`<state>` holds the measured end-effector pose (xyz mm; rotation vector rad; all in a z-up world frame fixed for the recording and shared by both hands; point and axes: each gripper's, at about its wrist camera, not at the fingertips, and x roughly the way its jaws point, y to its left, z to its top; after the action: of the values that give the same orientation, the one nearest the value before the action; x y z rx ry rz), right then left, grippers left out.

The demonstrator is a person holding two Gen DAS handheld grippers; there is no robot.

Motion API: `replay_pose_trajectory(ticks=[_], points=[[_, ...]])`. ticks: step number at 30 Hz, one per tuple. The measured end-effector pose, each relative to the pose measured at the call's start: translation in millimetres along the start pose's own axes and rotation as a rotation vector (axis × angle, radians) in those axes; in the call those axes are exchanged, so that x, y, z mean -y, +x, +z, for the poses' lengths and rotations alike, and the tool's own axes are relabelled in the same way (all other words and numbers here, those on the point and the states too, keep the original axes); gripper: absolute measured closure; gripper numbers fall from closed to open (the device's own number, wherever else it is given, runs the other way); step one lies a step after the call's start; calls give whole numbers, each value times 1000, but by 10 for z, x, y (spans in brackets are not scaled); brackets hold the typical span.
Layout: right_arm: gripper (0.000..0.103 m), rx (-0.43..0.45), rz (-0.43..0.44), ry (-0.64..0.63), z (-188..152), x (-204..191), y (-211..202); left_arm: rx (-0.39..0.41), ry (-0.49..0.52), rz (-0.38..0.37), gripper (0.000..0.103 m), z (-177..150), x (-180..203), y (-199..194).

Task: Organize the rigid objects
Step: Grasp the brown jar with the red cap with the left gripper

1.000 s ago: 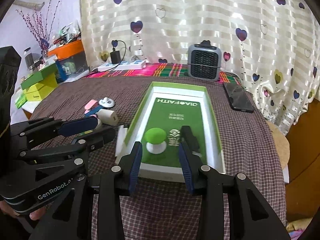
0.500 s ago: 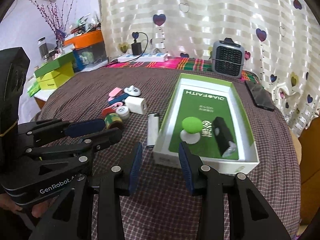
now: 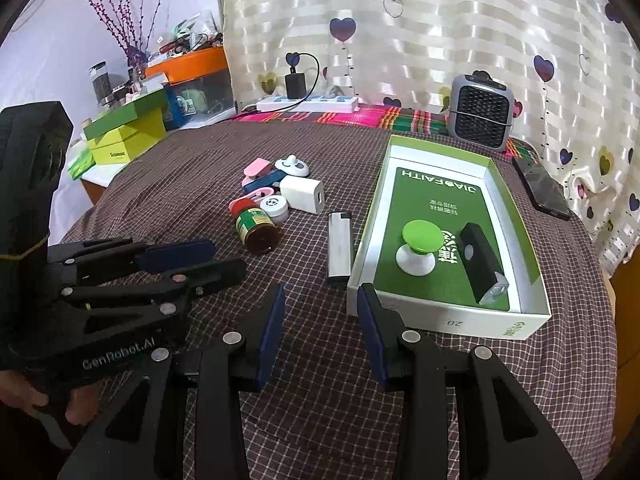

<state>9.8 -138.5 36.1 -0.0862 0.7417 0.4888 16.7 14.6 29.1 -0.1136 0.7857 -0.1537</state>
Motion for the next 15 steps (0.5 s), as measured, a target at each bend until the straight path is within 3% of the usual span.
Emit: replay_pose_trajectory(ticks=[9, 11, 15], points=[[64, -1, 13, -10, 21, -26, 22, -22, -68, -6, 69, 110, -149, 147], [64, -3, 15, -10, 25, -28, 34, -22, -94, -11, 62, 138, -168, 181], [64, -3, 15, -10, 29, -26, 44, -15, -151, 5, 57, 226, -173, 263]])
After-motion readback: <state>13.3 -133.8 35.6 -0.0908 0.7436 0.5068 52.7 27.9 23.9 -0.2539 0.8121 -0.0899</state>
